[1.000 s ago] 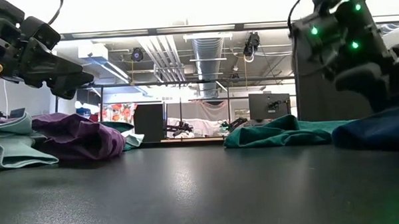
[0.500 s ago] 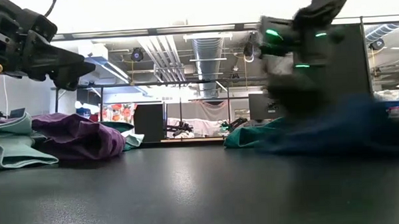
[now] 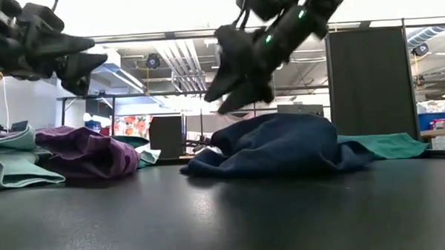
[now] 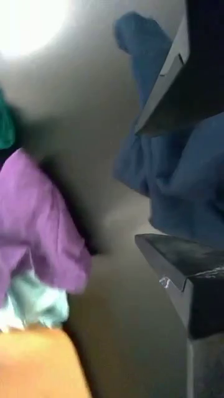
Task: Sort microfiber towel by color & place in baskets
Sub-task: Put the dark blue microfiber towel into the yellow bin
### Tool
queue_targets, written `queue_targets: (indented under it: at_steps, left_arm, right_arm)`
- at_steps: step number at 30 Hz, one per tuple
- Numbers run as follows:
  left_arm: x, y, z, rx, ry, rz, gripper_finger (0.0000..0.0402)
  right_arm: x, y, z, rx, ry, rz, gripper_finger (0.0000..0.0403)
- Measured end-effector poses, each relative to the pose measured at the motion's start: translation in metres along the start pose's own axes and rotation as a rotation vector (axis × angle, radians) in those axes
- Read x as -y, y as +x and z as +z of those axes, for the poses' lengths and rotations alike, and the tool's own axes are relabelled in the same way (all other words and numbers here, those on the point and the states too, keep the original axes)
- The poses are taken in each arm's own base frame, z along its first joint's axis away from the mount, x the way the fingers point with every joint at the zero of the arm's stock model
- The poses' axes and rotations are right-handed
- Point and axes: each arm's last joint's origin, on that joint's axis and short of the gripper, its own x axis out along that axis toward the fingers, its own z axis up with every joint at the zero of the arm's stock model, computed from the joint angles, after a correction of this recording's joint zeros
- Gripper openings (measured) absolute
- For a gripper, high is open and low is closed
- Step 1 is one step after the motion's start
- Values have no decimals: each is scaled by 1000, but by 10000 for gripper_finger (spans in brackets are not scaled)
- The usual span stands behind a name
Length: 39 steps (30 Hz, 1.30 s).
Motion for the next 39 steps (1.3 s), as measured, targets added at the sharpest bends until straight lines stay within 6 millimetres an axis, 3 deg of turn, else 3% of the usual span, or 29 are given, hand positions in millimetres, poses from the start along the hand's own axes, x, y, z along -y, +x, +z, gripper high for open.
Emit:
queue_targets:
  at_steps: [3,9,16,21,27,34,39]
  left_arm:
    - [-1,2,-2,-12,-16,10,151]
    - [-1,11,0,29,-57,47,151]
    - [-4,37,-7,-58,-54,143,151]
    - [-4,77,-4,-181,5,219,151]
    - [-3,144,-5,-231,147,209,151]
    - [-8,225,-32,-225,204,177,151]
    - [-22,259,-60,-287,192,209,151]
  right_arm:
    - [-19,-27,2,45,-85,-17,262]
    - [-46,-63,-36,48,-189,-81,272]
    - [-47,-88,-68,108,-220,-215,285]
    - [-40,-98,-66,145,-221,-235,299]
    - [-37,-108,-61,164,-267,-239,315]
    - [-29,-135,-56,165,-263,-237,325]
    - [-21,-156,-55,173,-212,-232,320]
